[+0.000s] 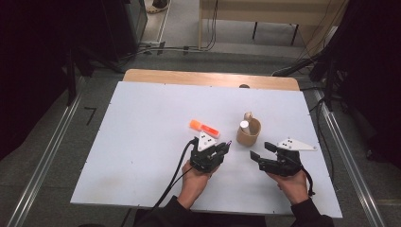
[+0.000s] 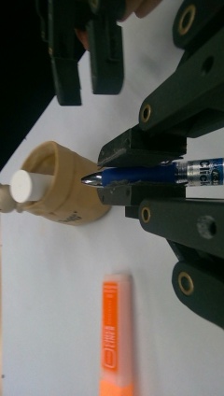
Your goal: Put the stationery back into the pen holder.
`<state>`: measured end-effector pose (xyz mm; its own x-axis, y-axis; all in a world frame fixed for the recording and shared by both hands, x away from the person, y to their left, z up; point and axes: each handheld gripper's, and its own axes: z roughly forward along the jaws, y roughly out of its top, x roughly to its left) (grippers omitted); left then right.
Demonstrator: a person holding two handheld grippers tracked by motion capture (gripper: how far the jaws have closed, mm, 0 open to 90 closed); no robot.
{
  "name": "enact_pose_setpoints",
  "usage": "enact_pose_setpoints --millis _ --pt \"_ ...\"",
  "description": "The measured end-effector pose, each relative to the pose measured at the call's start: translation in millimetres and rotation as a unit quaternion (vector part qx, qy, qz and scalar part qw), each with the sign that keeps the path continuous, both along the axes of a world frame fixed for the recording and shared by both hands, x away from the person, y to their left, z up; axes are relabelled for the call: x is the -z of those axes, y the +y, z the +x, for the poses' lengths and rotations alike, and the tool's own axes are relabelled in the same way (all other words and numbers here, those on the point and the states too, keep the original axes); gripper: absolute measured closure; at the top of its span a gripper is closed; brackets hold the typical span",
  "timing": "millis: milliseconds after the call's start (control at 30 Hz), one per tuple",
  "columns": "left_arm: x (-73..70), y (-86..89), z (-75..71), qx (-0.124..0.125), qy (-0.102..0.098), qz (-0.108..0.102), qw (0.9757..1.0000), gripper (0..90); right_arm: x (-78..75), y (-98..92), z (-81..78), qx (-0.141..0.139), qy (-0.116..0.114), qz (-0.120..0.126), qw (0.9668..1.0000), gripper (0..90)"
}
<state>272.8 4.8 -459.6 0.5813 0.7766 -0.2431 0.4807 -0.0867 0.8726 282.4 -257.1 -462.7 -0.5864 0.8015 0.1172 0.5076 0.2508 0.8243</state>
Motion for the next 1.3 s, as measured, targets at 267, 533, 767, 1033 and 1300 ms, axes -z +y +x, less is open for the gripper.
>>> enact_pose_setpoints --millis 267,533,767,1033,1300 --pt "-9.3 -2.9 7.0 0.003 -0.004 -0.006 1.0000 81.3 -1.5 1.1 -1.3 -0.004 0.001 0.004 1.0000 27.1" --pt "-18.1 -6.4 13.0 0.008 -0.014 -0.024 0.9996 81.3 -4.2 4.1 -2.9 -0.013 0.003 0.018 0.9998 27.1" --pt "-19.9 -13.6 19.6 0.012 -0.019 -0.032 0.9992 81.3 -6.4 8.7 -4.6 -0.022 0.004 0.025 0.9994 27.2" --pt "-18.2 -23.3 26.5 0.019 -0.021 -0.039 0.9989 81.2 -9.2 14.6 -5.2 -0.038 0.015 0.054 0.9977 28.2" --pt "-20.8 -35.6 34.0 0.025 -0.025 -0.035 0.9987 81.2 -9.1 23.4 -4.2 -0.055 0.025 0.069 0.9958 29.2"
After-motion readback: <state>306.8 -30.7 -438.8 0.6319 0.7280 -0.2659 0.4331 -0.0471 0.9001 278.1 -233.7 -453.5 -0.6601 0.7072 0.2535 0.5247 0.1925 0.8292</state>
